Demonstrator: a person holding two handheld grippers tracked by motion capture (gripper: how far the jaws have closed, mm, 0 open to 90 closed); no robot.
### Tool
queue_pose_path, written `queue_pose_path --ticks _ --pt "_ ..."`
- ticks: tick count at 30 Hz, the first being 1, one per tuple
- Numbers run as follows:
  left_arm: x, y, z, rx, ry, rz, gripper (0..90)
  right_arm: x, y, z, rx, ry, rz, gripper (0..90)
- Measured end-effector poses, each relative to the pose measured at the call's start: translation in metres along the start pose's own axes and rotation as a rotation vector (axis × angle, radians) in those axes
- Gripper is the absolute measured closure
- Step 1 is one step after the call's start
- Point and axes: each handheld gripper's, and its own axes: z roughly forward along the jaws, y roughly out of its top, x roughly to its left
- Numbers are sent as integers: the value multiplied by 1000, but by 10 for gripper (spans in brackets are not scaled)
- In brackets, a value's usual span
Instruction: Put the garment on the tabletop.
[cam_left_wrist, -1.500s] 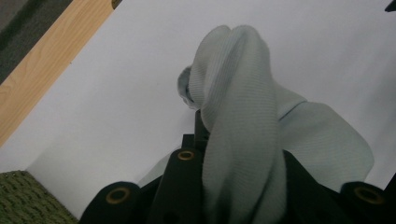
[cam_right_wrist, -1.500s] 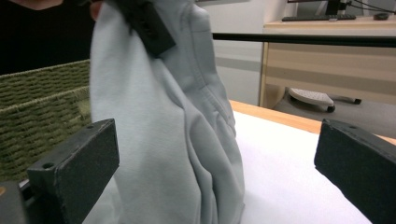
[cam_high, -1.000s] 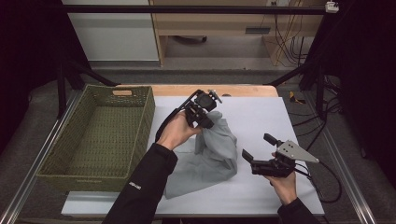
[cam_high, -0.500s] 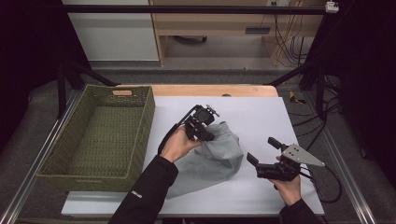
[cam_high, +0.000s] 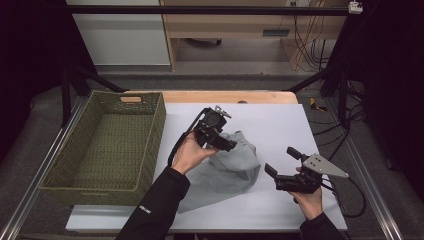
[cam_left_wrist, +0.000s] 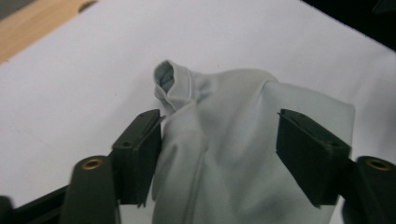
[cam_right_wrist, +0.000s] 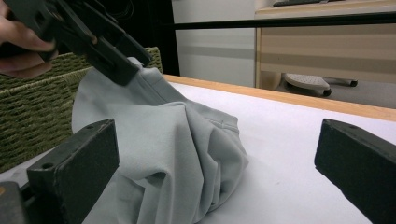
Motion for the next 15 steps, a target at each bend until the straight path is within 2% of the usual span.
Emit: queue_pose_path --ticks 2,3,6,10,13,15 --pt "-4 -3 -4 -46 71 7 218 0 0 -1 -1 2 5 3" --pt "-5 -4 -6 -59 87 3 196 0 1 -1 3 -3 6 3" --pt "-5 -10 -16 -107 78 -13 152 0 1 0 0 -5 9 3" --pt "-8 -22 -27 -204 89 -21 99 0 0 0 -2 2 4 3" --pt "-8 -37 -34 -263 78 -21 87 1 0 0 7 -2 11 3" --pt "-8 -47 -37 -299 54 -31 83 0 0 0 3 1 1 2"
